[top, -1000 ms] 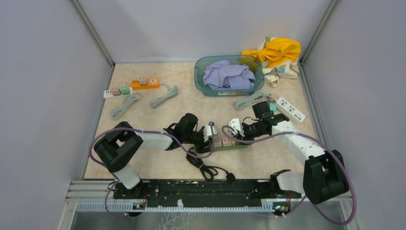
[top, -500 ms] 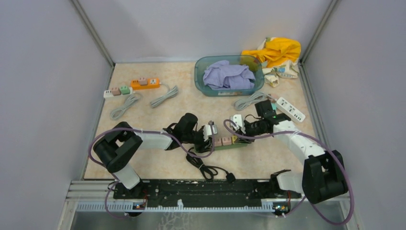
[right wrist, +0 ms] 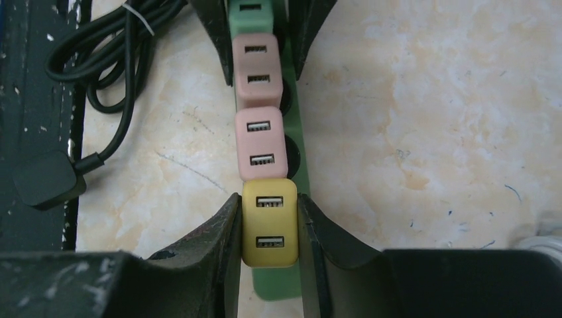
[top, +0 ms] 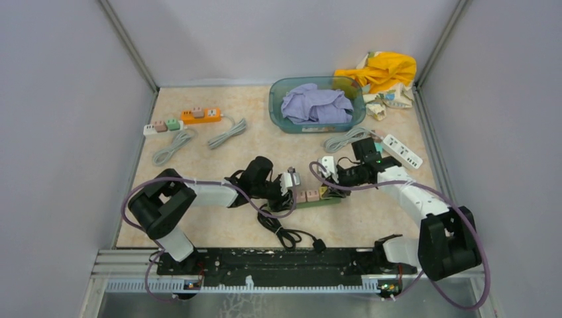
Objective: Pull the plug off the socket
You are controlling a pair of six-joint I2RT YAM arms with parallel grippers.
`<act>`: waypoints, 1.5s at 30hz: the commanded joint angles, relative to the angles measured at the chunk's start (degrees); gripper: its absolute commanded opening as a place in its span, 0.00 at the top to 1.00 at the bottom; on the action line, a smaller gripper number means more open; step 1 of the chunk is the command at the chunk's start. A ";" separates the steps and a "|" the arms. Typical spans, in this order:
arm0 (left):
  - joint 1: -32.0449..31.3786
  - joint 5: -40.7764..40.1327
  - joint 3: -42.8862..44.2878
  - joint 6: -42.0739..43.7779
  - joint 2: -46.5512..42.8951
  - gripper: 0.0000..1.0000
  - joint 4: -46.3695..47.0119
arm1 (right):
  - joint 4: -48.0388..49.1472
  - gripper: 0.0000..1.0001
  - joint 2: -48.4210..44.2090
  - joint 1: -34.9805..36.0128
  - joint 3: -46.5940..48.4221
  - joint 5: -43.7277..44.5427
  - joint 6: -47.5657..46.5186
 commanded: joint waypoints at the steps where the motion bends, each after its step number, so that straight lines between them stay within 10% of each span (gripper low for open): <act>1: -0.08 -2.86 -1.65 -1.66 1.72 1.00 -4.96 | 5.72 1.00 -1.98 -4.51 2.31 -12.27 4.21; 15: -0.03 -3.29 -3.00 -3.58 0.31 0.97 -2.18 | 3.50 1.00 -4.85 -5.39 2.74 -8.76 0.64; 27: -0.05 -4.68 -6.84 -10.73 -5.42 0.19 7.70 | 14.82 1.00 -6.92 -10.94 2.28 -4.31 17.65; 45: 1.07 -11.33 -9.89 -16.96 -32.01 0.00 2.84 | 19.84 1.00 -7.58 -16.60 2.43 -1.19 26.37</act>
